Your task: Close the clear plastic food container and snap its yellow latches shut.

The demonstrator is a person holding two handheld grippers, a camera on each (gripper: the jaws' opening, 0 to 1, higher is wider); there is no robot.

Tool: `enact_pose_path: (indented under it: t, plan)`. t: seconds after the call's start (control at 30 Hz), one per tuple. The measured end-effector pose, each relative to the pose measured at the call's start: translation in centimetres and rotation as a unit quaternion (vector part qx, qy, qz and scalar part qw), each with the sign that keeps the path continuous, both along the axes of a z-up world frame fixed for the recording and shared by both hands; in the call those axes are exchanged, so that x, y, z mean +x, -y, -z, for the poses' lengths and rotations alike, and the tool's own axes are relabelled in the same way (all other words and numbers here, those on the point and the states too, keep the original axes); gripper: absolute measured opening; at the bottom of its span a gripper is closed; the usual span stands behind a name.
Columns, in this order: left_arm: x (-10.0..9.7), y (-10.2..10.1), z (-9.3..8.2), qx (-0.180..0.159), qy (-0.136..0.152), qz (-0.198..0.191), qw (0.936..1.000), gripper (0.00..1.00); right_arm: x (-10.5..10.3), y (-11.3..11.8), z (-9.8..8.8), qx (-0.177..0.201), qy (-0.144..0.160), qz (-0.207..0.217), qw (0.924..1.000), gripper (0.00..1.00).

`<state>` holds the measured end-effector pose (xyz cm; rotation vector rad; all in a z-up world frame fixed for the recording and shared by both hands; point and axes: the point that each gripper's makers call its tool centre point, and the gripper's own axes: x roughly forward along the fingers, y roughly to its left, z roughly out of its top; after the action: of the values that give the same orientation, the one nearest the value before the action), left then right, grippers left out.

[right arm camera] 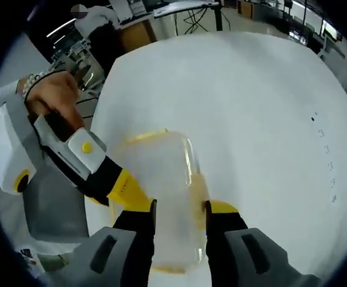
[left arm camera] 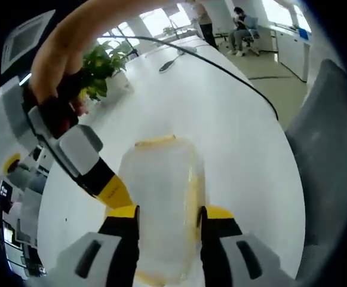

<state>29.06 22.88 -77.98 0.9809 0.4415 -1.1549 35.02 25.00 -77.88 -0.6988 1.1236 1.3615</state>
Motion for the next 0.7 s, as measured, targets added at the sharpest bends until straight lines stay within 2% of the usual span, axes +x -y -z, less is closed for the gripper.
enact_pose_path:
  t: [0.33, 0.5, 0.7]
  plan:
    - [-0.26, 0.08, 0.04, -0.004, -0.002, -0.008, 1.0, 0.34, -0.32, 0.01, 0.06, 0.006, -0.001, -0.013, 0.9999, 0.29]
    - [-0.5, 0.18, 0.06, 0.002, 0.008, -0.004, 1.0, 0.32, -0.36, 0.0, 0.06, 0.002, -0.001, -0.016, 0.9999, 0.29]
    - [-0.4, 0.19, 0.04, 0.001, 0.008, -0.006, 0.9999, 0.31, -0.34, 0.06, 0.05, 0.004, -0.003, -0.015, 0.9999, 0.29]
